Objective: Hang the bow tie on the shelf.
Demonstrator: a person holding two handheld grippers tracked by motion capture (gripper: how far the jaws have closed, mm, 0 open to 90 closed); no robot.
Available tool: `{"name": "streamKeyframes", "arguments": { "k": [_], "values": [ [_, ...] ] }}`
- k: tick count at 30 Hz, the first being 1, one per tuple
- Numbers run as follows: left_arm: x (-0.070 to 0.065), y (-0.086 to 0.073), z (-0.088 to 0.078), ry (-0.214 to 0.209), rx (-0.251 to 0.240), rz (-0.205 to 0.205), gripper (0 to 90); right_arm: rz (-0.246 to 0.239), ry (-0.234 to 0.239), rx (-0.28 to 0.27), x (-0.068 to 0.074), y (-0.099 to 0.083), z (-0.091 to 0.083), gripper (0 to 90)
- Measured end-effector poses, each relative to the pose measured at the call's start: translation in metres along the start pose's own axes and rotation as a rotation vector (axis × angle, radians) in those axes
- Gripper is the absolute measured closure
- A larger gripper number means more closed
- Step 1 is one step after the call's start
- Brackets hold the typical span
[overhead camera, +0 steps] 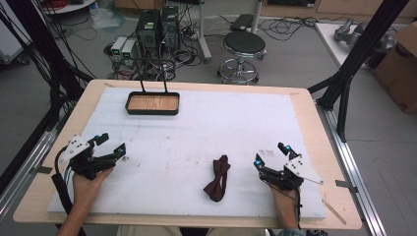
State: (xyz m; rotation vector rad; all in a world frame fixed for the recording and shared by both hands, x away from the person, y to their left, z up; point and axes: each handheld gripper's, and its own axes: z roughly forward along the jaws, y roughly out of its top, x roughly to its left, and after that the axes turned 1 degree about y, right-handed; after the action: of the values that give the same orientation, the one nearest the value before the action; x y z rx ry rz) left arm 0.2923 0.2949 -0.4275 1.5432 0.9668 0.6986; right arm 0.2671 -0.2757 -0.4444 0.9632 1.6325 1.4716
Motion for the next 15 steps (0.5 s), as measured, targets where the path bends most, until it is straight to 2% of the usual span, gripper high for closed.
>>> {"name": "streamKeyframes", "arguments": {
  "k": [3,9,11,15],
  "values": [
    [0.0,0.0,0.0,-0.004,0.0,0.004,19.7,0.0,0.0,0.0,0.0,0.0,0.0,11.1],
    [-0.002,-0.001,0.002,-0.013,0.006,0.007,19.7,-0.032,-0.029,0.009,0.005,0.002,-0.001,11.1],
    [-0.002,-0.001,0.003,-0.017,0.011,0.014,19.7,-0.029,-0.034,0.014,0.006,0.004,-0.001,11.1],
    [-0.002,-0.001,0.003,-0.026,0.009,0.011,19.7,0.017,-0.038,0.038,0.01,0.007,0.001,11.1]
  ]
}}
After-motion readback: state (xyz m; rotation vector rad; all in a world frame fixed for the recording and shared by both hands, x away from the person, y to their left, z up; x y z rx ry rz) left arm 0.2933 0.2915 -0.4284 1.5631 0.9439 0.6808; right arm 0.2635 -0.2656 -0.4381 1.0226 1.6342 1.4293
